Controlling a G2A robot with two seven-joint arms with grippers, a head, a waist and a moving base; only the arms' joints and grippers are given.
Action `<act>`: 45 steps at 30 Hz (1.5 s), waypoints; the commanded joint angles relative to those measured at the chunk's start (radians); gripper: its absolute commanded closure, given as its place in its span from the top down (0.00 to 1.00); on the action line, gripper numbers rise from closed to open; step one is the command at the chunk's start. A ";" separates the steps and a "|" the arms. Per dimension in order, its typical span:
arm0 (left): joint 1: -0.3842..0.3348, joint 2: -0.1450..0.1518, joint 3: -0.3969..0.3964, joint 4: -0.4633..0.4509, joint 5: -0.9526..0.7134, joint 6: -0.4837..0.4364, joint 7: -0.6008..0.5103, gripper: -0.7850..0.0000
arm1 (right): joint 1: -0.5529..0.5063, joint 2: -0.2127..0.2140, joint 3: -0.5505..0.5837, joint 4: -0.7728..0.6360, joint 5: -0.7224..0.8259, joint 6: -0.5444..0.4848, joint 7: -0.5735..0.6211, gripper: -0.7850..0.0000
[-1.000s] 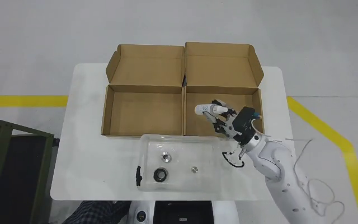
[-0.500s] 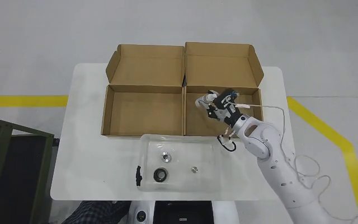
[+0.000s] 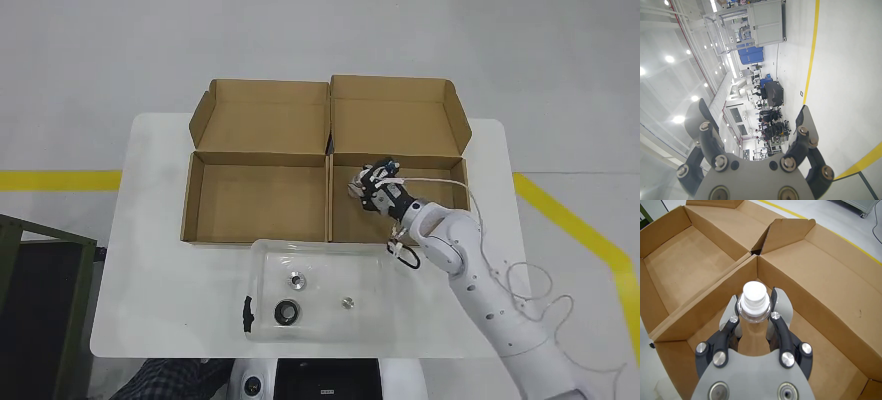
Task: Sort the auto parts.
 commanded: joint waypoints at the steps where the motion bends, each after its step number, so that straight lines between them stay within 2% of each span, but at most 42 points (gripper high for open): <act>1: 0.000 0.000 0.000 0.000 0.000 0.000 0.000 1.00 | -0.001 -0.001 -0.001 0.000 -0.003 0.000 -0.002 1.00; 5: 0.000 0.000 0.000 0.000 0.000 0.000 0.000 1.00 | -0.024 0.003 0.019 -0.040 -0.010 -0.005 -0.027 1.00; 11: 0.000 0.000 0.000 0.000 0.000 0.000 0.000 1.00 | -0.136 0.026 0.097 -0.201 -0.028 -0.054 -0.049 1.00; 19: 0.000 0.000 0.000 0.000 0.000 0.000 0.000 1.00 | -0.311 0.057 0.158 -0.427 -0.023 -0.212 0.053 1.00; 27: 0.000 0.000 0.000 0.000 0.000 0.000 0.000 1.00 | -0.470 0.079 0.170 -0.607 -0.101 -0.302 0.093 1.00; 35: 0.000 0.000 0.000 0.000 0.000 0.000 0.000 1.00 | -0.551 0.096 0.166 -0.669 -0.178 -0.371 0.154 1.00; 45: 0.000 0.000 0.000 0.000 0.000 0.000 0.000 1.00 | -0.588 0.107 0.149 -0.684 -0.274 -0.367 0.207 1.00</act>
